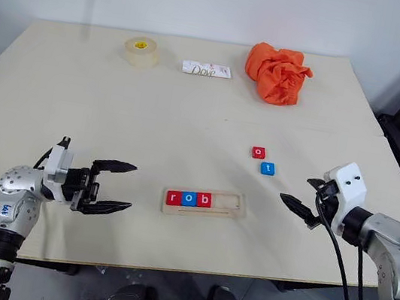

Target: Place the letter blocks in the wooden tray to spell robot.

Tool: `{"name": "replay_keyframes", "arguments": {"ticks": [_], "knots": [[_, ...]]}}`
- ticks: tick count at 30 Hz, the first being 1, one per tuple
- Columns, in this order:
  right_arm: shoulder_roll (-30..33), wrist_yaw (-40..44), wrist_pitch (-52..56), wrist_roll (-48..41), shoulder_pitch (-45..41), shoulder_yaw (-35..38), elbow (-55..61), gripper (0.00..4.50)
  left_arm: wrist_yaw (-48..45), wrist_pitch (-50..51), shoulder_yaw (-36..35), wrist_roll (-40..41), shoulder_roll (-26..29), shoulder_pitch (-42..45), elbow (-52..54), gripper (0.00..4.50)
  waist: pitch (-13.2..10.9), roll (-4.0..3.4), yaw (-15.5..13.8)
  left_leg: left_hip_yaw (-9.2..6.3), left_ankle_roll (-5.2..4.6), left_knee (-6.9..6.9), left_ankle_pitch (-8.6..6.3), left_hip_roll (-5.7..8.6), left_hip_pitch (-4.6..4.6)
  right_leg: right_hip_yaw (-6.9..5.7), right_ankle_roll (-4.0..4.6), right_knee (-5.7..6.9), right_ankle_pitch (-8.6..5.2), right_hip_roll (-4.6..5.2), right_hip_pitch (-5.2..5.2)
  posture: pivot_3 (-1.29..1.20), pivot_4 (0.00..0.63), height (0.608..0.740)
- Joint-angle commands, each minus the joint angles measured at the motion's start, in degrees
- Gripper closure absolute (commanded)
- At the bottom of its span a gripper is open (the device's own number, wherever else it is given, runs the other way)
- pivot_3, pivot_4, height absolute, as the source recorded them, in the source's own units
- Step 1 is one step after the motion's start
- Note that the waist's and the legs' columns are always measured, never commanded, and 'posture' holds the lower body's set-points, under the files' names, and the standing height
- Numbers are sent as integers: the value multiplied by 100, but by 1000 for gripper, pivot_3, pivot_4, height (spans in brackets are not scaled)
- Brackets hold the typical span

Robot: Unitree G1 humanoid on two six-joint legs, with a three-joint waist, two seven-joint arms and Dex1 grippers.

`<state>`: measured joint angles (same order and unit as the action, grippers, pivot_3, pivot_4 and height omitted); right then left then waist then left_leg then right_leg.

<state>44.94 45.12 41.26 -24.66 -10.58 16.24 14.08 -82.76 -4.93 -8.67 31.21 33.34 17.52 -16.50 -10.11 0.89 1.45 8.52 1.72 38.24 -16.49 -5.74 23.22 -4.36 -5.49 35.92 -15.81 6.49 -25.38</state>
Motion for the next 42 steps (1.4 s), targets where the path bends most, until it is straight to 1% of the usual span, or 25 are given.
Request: {"name": "replay_keyframes", "arguments": {"ticks": [1,5,11,14,17,20,24,27,34,42], "knots": [[12,-83,-20,-135,-113,129,176,54,-68,-26,-100,42,76,86,-1,0,0,0,0,0,0,0,0,0,0,0,0,0,0,0,0,0,150,740],[-72,-200,2,-111,-386,-65,74,54,-75,-28,-96,53,73,51,41,0,0,0,13,0,0,0,0,0,0,0,0,0,0,0,0,0,150,740],[-647,-682,34,205,-1313,-745,-541,54,-14,6,-54,75,7,-81,279,0,0,0,21,-1,4,-3,6,-6,-5,1,1,7,0,-6,-1,0,150,740],[-1171,-1277,-173,774,-2160,-1271,-1679,54,-55,44,6,119,-32,-276,509,0,0,0,20,3,4,-1,6,-2,-2,1,1,5,0,-2,-1,0,150,740],[-1672,-1674,-593,1091,-2765,-1399,-2642,54,8,78,16,134,-74,-418,719,0,0,-1,41,9,2,3,7,-1,-1,5,-1,6,3,0,-2,0,150,740],[-2019,-1970,-948,1274,-3134,-1384,-3377,54,63,91,0,141,-106,-565,876,0,0,-2,28,7,23,-10,19,-4,-1,4,4,5,0,-4,-6,0,150,740],[-2312,-2303,-1159,1467,-3400,-1379,-4023,54,162,101,-63,166,-117,-747,1031,0,0,-3,29,10,27,-8,21,-1,5,5,4,4,0,-1,-6,0,150,740],[-2421,-2385,-1123,1531,-3386,-1407,-4028,54,226,94,-87,172,-122,-891,1149,0,0,-4,38,14,27,-9,20,-3,6,6,2,4,1,-2,-6,0,150,740],[-2694,-2577,-851,1522,-3136,-1448,-3544,54,369,94,-61,179,-153,-1062,1359,0,1,-5,39,12,23,-9,18,-5,2,6,3,2,1,-3,-6,0,150,740],[-2882,-2837,-822,1599,-3053,-1414,-3249,54,307,121,-21,195,-151,-949,1266,0,1,-5,56,10,19,-9,17,-6,0,7,3,5,1,-4,-6,0,150,740]]}}
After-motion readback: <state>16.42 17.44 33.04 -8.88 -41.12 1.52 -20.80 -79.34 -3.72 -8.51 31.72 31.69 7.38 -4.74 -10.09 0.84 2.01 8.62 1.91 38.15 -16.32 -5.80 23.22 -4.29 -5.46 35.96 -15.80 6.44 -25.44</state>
